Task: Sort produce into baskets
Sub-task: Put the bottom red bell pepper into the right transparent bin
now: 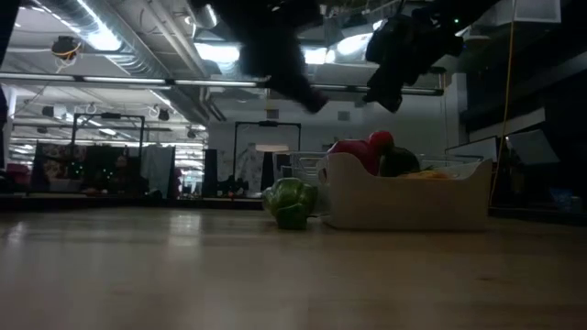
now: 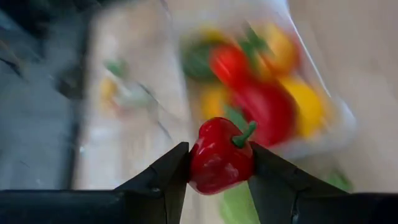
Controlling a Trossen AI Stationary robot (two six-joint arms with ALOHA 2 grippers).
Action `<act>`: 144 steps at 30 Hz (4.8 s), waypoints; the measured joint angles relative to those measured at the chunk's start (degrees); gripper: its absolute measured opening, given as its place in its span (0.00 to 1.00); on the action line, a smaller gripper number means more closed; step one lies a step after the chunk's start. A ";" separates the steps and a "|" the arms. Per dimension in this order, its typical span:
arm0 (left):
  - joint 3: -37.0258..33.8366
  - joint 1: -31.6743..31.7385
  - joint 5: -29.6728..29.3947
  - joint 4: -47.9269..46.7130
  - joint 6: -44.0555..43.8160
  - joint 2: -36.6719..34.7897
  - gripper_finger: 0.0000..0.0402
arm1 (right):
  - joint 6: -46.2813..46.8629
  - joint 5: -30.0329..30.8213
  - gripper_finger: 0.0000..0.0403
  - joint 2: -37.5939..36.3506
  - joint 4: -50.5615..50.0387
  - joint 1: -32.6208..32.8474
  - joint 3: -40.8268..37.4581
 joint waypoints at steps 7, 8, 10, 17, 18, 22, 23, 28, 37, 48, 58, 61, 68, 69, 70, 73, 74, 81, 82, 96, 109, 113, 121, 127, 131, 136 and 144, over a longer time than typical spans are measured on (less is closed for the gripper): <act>0.32 2.87 0.02 14.18 0.60 0.00 0.37 | -4.16 -0.30 0.40 0.00 0.04 5.24 0.00; 0.32 3.03 0.04 14.96 -0.15 0.00 0.37 | -5.72 0.24 0.40 0.00 0.05 6.15 0.00; 0.32 3.26 0.11 16.27 -2.29 0.00 0.37 | -8.80 1.41 0.40 0.00 0.15 7.86 0.00; 0.34 4.01 0.22 17.78 -10.69 0.00 0.37 | -12.58 13.44 0.40 0.00 2.40 13.97 0.00; 0.34 4.20 0.20 17.38 -11.00 0.00 0.37 | -12.06 15.48 0.40 0.00 2.34 14.53 0.00; 0.34 4.26 0.20 15.02 -11.05 -0.09 0.37 | -5.94 22.35 0.40 0.00 1.58 16.27 0.00; 0.34 4.24 0.20 14.24 -11.05 -0.09 0.37 | -4.13 23.38 0.40 0.00 1.61 16.66 0.00; 0.34 4.22 0.19 10.55 -11.16 -0.11 0.37 | 7.19 24.29 0.40 0.00 2.61 17.97 0.00; 0.34 4.22 0.14 8.70 -11.47 -0.13 0.37 | 31.47 22.33 0.40 0.00 8.00 19.88 0.00; 0.34 4.22 -0.16 8.62 -14.81 -0.13 0.37 | 44.21 27.77 0.40 0.00 10.90 23.19 -0.03; 0.34 4.22 0.07 8.86 -16.60 -0.15 0.37 | 48.84 35.79 0.40 0.00 13.18 23.88 -0.07; 0.34 4.24 0.04 8.87 -17.13 -0.15 0.37 | 50.34 37.34 0.40 0.00 13.50 23.91 -0.05; 0.34 4.22 0.07 9.24 -17.98 -0.15 0.37 | 52.49 37.32 0.40 0.00 13.46 23.91 -0.07; 0.34 4.22 0.07 9.33 -18.62 -0.15 0.37 | 53.48 37.34 0.40 0.00 13.46 23.90 -0.06; 0.34 4.22 0.08 9.49 -19.23 -0.15 0.37 | 53.91 37.34 0.40 0.00 13.49 23.88 -0.05; 0.34 4.22 -0.02 10.35 -20.28 -0.14 0.37 | 54.32 37.34 0.40 0.00 13.60 23.88 -0.07; 0.34 4.22 -0.19 10.73 -20.32 -0.15 0.37 | 54.95 37.33 0.40 0.00 13.62 23.88 -0.04; 0.32 4.22 -0.65 12.64 -20.91 -0.15 0.37 | 56.67 37.32 0.40 0.00 13.60 23.90 -0.04; 0.32 4.22 -0.73 12.68 -20.91 -0.14 0.37 | 56.67 37.32 0.40 0.00 13.60 23.90 -0.04; 0.32 4.22 -1.53 13.01 -21.30 -0.15 0.37 | 56.67 37.32 0.40 0.00 13.57 23.89 0.00; 0.32 4.22 -1.60 13.17 -20.81 -0.15 0.37 | 56.65 37.32 0.40 0.00 13.53 23.88 0.00; 0.32 4.22 -1.71 13.21 -17.82 -0.15 0.40 | 56.64 37.35 0.37 0.00 13.48 23.88 0.00; 0.39 4.20 -1.70 13.82 -17.17 -0.24 0.52 | 56.41 37.32 0.26 0.17 13.17 23.88 -0.07; 0.39 4.20 -1.68 13.34 -13.97 -0.24 0.54 | 54.24 37.32 0.24 0.15 13.12 23.71 -0.07; 0.39 4.20 -1.69 13.10 -11.54 -0.24 0.53 | 52.18 39.48 0.24 0.15 12.11 23.69 -0.07; 0.39 4.22 -1.96 13.10 -9.45 -0.24 0.54 | 49.30 43.36 0.24 0.11 9.68 22.56 -0.07; 0.39 4.53 -3.58 13.10 -9.11 -0.24 0.53 | 42.27 50.15 0.24 0.09 4.47 16.95 -0.07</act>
